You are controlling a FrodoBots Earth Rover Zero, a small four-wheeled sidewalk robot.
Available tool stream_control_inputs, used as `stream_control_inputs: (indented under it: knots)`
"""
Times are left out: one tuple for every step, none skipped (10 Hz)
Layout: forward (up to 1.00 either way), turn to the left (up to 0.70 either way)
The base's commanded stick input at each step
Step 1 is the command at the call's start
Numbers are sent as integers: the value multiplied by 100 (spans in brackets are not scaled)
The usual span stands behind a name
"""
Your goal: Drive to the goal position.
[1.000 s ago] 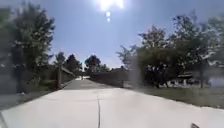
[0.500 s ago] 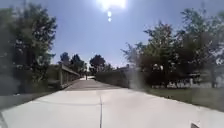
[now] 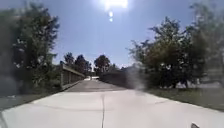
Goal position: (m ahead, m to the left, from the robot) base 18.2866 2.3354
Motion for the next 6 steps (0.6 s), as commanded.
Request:
stream_control_inputs:
  knots:
    - [70, 14]
    - [70, 14]
    - [70, 14]
    - [70, 14]
    - [70, 14]
    - [70, 14]
